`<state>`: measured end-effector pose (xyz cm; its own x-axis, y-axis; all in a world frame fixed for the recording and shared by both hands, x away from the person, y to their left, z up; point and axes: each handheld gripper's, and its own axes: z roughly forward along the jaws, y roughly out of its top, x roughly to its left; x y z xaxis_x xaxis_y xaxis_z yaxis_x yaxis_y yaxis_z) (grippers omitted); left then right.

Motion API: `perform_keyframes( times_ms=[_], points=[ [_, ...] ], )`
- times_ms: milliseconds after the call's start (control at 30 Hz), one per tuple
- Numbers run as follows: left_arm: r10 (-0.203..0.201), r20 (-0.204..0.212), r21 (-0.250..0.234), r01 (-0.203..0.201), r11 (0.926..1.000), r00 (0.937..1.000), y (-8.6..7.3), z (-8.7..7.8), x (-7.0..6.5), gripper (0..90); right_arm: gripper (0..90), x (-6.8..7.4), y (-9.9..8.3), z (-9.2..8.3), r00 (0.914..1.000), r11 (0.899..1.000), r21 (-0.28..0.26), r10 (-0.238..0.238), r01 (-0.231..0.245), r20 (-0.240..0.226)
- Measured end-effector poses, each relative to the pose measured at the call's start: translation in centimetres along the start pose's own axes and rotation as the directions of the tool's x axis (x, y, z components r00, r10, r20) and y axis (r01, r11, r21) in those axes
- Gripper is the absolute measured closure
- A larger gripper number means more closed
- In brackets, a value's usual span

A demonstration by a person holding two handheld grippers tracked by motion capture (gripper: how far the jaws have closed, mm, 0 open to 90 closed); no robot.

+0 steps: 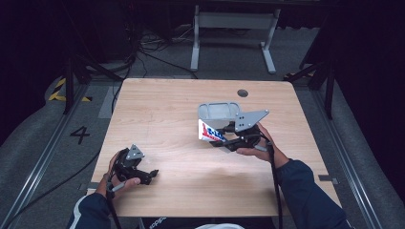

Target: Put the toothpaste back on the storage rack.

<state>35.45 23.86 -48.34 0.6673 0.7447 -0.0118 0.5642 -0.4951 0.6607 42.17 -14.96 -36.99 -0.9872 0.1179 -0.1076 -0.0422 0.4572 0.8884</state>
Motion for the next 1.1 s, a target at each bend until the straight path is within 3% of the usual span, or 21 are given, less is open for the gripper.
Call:
perform_keyframes(
  times_ms=[633, 867, 1100],
  points=[
    [0.001, 0.002, -0.002, -0.001, 1.0, 1.0, 0.0, 0.0, 0.0, 0.2, 62.1, -0.6, 1.0, -1.9, 0.9901, 0.994, -0.101, 0.057, -0.044, 0.129],
    [0.002, 0.001, 0.0, -0.002, 1.0, 1.0, 0.0, 0.0, 0.0, 0.2, 62.6, -1.4, 2.5, -2.2, 0.9795, 0.989, -0.14, 0.074, -0.048, 0.187],
    [0.002, 0.002, -0.002, -0.002, 1.0, 1.0, 0.0, 0.0, 0.0, 0.2, 62.9, -2.9, 3.8, -1.9, 0.9624, 0.988, -0.149, 0.071, -0.032, 0.262]
  ],
)
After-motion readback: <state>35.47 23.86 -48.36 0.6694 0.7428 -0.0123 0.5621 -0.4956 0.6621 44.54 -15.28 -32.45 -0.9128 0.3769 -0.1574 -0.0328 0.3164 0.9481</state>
